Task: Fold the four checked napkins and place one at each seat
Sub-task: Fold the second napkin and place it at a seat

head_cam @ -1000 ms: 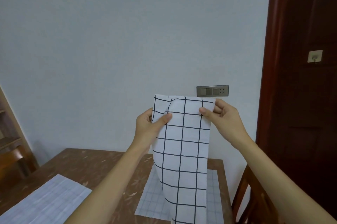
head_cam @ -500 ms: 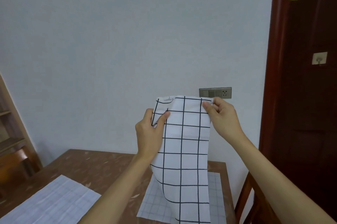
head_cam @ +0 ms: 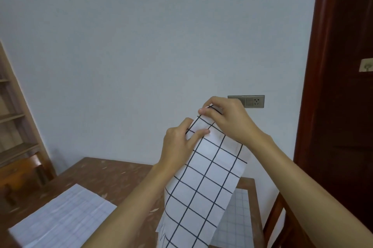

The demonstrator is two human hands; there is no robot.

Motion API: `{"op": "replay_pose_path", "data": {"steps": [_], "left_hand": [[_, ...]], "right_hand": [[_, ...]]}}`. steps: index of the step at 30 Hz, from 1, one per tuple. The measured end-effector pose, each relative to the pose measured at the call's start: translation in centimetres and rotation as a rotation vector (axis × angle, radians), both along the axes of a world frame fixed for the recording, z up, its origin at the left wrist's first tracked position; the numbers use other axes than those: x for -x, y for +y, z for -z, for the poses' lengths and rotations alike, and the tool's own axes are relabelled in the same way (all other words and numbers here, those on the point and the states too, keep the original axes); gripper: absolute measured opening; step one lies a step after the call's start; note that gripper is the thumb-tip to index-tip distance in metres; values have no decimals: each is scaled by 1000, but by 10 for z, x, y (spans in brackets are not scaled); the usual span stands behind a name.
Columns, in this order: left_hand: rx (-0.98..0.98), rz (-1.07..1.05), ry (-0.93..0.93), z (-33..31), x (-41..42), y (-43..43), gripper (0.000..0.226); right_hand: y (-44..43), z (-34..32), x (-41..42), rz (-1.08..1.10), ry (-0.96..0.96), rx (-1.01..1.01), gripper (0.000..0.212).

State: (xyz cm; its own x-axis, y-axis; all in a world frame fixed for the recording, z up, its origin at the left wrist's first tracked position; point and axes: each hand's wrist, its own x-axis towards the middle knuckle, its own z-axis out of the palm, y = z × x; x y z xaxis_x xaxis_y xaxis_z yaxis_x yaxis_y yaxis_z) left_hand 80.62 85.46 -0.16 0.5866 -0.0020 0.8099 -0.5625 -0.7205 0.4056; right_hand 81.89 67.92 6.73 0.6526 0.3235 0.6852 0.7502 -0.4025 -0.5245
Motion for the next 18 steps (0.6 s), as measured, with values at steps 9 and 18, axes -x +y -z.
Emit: {"op": "replay_pose_path", "data": {"steps": [9, 18], "left_hand": [[84, 1, 75, 38, 3, 28, 63], [93, -47, 191, 51, 2, 66, 50]], "right_hand": [[-17, 1, -12, 75, -6, -126, 13], [-51, 19, -31, 211, -36, -139, 13]]}}
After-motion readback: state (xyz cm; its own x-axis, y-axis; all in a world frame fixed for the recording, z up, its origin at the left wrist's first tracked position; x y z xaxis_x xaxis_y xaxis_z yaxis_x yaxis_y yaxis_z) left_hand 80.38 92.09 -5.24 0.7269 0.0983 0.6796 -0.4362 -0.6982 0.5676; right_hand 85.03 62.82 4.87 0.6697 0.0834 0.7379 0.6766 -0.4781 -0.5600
